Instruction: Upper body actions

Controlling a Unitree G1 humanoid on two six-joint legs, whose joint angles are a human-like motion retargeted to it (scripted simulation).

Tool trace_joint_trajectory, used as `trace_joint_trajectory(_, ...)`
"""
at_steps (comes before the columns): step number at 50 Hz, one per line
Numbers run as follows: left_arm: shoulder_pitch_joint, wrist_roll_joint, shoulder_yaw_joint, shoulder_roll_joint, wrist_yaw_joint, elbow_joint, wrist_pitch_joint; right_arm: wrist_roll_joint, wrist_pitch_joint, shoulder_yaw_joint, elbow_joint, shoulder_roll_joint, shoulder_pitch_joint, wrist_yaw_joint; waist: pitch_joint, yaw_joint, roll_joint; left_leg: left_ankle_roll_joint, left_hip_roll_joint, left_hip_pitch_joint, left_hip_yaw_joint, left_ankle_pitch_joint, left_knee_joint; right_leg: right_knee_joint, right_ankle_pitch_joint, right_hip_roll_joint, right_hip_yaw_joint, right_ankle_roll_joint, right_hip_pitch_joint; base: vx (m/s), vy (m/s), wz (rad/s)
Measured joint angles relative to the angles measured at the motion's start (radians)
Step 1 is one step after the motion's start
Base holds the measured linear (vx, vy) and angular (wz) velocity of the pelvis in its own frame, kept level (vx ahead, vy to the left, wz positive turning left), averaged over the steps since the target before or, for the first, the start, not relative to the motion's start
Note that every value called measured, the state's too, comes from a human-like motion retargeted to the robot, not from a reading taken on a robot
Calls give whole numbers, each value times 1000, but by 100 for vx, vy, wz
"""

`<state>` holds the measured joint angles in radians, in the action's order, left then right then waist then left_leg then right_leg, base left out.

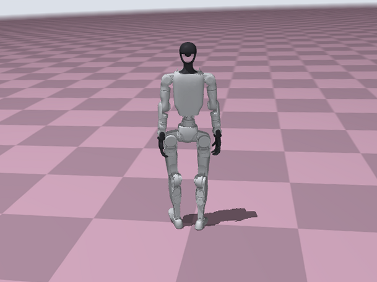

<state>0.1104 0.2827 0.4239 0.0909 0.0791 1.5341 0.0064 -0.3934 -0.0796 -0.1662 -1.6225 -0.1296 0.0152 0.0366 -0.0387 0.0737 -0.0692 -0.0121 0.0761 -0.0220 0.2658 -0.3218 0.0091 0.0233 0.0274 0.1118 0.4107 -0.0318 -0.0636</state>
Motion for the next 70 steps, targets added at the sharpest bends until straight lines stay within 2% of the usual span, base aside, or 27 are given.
trace_joint_trajectory(70, -3, -5, -5, 2, -2, 4, 2, -12, 6, -2, -1, -1, -2, -6, 8, 3, 9, -6, -5, -2, 1, 76, 1, 1, 0, -4, -1, 4, 0, 0, 0, 0)
